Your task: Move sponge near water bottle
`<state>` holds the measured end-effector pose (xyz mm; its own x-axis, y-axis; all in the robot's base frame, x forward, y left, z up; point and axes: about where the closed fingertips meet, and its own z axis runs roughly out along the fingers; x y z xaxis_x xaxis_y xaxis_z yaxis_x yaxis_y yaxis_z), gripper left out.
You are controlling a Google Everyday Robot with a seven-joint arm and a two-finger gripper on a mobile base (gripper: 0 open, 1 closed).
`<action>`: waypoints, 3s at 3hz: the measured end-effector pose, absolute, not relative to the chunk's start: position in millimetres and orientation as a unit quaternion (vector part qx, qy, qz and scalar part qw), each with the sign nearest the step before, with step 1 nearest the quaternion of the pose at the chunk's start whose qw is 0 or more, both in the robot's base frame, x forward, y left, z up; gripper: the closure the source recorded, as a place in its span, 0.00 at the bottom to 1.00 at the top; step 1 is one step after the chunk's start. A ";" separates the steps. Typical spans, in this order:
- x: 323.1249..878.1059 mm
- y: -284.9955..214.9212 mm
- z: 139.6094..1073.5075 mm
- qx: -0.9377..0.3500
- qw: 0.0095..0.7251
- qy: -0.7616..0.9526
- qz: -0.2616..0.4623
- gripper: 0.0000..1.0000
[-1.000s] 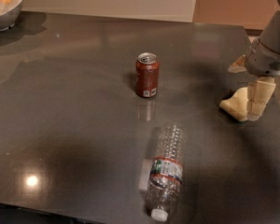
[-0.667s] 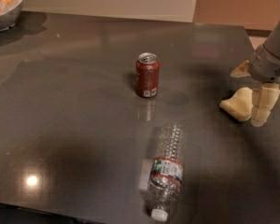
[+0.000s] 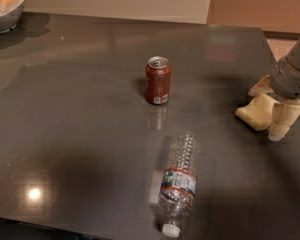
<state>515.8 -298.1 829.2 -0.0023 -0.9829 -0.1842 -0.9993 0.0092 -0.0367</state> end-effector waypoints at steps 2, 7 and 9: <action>516.3 -298.2 838.6 -0.703 0.085 0.704 0.062 0.64; 417.3 -229.6 886.8 -0.723 0.081 0.683 0.070 1.00; 386.4 -208.7 876.4 -0.722 0.079 0.682 0.087 0.60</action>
Offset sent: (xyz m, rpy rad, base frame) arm -0.0049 0.0037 0.0331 0.0643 0.0222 0.0068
